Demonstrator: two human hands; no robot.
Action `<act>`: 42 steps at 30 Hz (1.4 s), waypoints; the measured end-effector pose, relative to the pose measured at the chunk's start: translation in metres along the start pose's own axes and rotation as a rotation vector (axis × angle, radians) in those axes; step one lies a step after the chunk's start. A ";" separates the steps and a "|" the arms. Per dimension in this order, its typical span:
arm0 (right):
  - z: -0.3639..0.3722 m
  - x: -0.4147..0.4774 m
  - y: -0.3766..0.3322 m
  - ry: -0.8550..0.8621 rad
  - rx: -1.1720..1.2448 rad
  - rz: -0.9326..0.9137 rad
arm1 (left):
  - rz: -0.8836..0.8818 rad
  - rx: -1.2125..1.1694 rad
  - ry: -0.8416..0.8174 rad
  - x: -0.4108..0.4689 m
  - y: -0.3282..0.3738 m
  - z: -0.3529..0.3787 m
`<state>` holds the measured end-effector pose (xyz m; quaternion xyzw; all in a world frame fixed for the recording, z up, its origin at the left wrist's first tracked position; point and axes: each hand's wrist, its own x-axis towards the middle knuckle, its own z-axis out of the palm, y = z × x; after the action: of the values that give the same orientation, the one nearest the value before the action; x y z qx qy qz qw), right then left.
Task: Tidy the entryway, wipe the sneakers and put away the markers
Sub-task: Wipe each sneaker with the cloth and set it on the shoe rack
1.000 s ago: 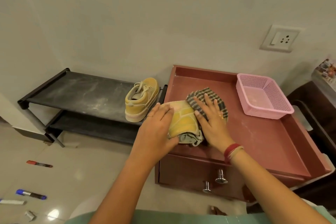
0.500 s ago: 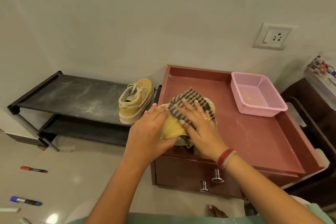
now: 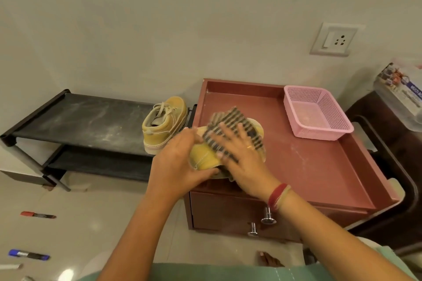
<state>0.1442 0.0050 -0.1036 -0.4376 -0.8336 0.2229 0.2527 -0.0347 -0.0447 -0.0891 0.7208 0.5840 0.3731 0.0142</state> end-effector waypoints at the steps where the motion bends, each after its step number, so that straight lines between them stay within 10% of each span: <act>1: 0.004 -0.006 -0.003 -0.023 -0.031 -0.062 | -0.015 -0.013 0.013 0.001 0.001 -0.002; 5: -0.016 0.015 0.013 0.129 -0.152 0.238 | 0.000 0.015 0.022 0.003 0.001 -0.002; 11: 0.009 -0.003 -0.026 -0.069 -0.138 -0.169 | -0.006 -0.047 0.039 0.002 0.002 -0.002; 15: -0.001 0.018 -0.020 0.028 -0.091 0.139 | 0.029 0.051 -0.016 0.002 0.004 -0.003; 19: 0.010 0.000 -0.029 -0.103 -0.115 -0.124 | 0.043 -0.013 -0.011 0.001 0.001 -0.002; 23: -0.005 0.021 -0.006 0.019 -0.077 0.167 | -0.034 -0.127 0.013 0.001 -0.003 -0.001; 28: -0.001 0.002 -0.008 -0.087 -0.025 -0.025 | -0.130 -0.241 0.001 0.002 -0.004 -0.001; 32: -0.019 0.023 0.014 0.070 -0.058 0.283 | -0.139 -0.240 -0.037 0.003 -0.004 -0.001; 37: -0.001 0.002 -0.006 -0.056 -0.067 -0.060 | -0.009 -0.057 0.001 0.002 -0.008 0.001; 42: -0.013 0.020 0.015 0.072 -0.017 0.228 | 0.011 -0.084 -0.062 0.003 -0.008 -0.003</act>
<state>0.1513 0.0313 -0.0982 -0.5396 -0.7705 0.2273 0.2518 -0.0427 -0.0415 -0.0887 0.7339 0.5632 0.3748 0.0606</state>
